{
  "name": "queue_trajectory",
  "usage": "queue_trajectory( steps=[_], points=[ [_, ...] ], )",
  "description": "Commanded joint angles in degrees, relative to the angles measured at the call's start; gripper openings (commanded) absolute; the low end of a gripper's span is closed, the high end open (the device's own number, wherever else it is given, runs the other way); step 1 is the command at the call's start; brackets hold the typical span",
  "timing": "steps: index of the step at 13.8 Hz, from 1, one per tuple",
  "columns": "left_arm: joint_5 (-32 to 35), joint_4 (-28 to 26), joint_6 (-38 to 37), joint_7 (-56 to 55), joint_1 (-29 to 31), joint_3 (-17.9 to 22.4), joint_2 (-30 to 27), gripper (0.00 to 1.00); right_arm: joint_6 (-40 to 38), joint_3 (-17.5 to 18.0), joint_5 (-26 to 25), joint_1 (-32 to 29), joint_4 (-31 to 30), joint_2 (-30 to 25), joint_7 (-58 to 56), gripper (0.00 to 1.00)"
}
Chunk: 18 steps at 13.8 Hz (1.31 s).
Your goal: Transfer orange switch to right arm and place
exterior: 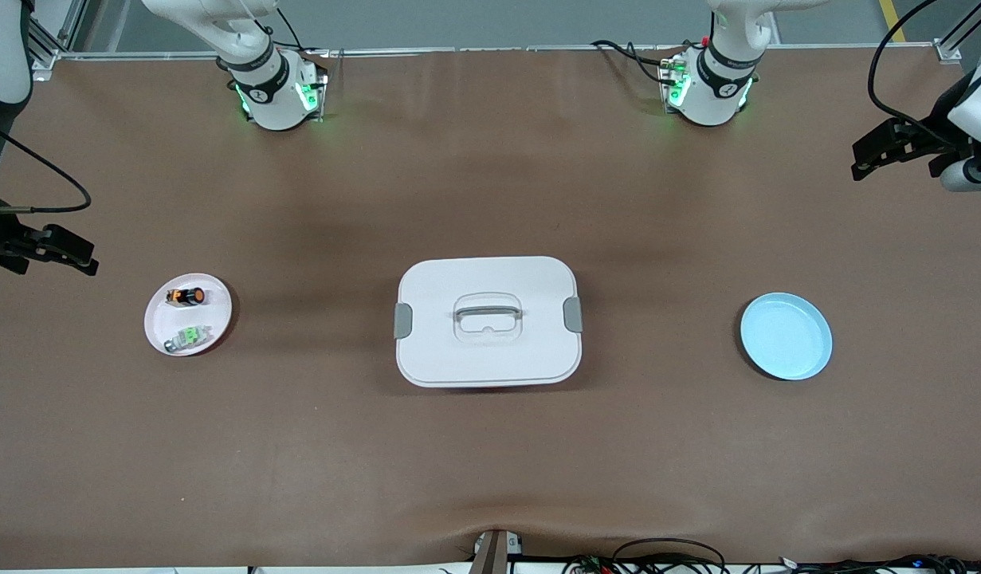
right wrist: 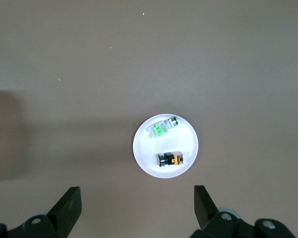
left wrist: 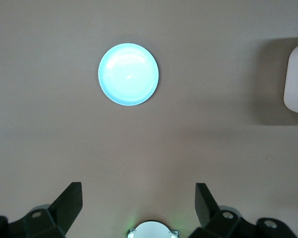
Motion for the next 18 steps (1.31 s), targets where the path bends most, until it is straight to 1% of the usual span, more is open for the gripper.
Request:
queue_trajectory(
  steps=[1, 4, 10, 16, 18],
  points=[
    [-0.27, 0.50, -0.43, 1.30, 0.32, -0.03, 0.05, 1.00, -4.94, -0.51, 0.67, 0.81, 3.59, -0.73, 0.82, 1.00],
    [-0.36, 0.59, -0.43, 1.30, 0.32, -0.03, 0.05, 1.00, -7.76, -0.33, 0.67, 0.89, 4.83, -1.69, 0.82, 1.00],
    [-0.71, 1.03, -0.43, 1.39, 0.32, -0.03, 0.23, 1.00, -7.94, -0.24, 0.67, 1.16, 4.92, -3.01, 0.82, 1.00],
    [-0.18, 1.29, -0.43, 1.65, 0.14, -0.20, 0.49, 1.00, -8.56, -0.42, 0.67, 0.98, 5.80, -3.01, 0.74, 1.00],
    [-0.09, 3.48, -0.60, 1.31, 0.06, -0.12, 1.72, 1.00, -8.47, -0.51, 0.67, 0.89, 6.59, -2.75, 0.47, 1.00]
  ],
)
